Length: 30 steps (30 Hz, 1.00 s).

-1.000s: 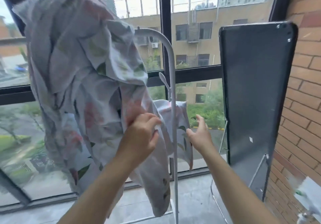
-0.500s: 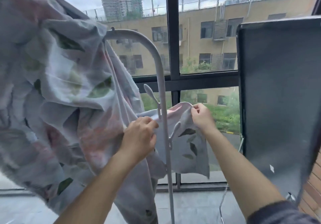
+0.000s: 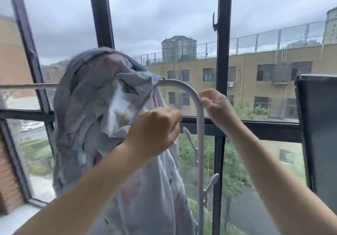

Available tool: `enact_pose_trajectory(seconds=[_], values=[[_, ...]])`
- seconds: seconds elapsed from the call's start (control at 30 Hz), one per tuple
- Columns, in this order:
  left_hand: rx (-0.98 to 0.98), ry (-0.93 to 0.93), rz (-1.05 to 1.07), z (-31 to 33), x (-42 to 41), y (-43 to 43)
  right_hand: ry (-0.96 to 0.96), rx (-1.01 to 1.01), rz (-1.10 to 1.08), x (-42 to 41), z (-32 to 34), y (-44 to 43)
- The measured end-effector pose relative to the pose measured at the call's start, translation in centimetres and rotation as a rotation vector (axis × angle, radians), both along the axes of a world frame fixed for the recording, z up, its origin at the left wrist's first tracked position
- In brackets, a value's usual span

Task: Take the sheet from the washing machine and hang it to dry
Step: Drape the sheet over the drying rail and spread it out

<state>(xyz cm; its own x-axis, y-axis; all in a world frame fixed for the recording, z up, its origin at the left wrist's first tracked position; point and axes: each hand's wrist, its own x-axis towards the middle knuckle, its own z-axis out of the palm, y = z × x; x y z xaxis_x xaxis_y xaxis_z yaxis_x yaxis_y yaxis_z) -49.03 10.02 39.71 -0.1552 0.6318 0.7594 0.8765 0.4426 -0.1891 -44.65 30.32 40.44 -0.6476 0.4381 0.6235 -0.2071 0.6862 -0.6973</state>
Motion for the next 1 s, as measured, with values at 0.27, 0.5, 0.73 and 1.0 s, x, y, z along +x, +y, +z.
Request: enact_pose_trajectory(seconds=[0.27, 0.5, 0.73, 1.0], values=[[0.163, 0.222, 0.34, 11.3, -2.9, -2.0, 0.011, 0.407, 0.091, -3.2, 7.4, -6.6], [-0.073, -0.146, 0.9, 15.2, -7.2, -2.3, -0.087, 0.645, -0.054, -6.5, 8.9, -9.5], [0.161, -0.349, 0.654, 16.2, -9.0, -3.5, 0.003, 0.516, -0.186, -8.5, 9.4, -9.9], [0.365, -0.608, 0.523, 19.7, -12.5, -6.0, -0.112, 0.352, -0.121, -10.8, 11.8, -11.1]])
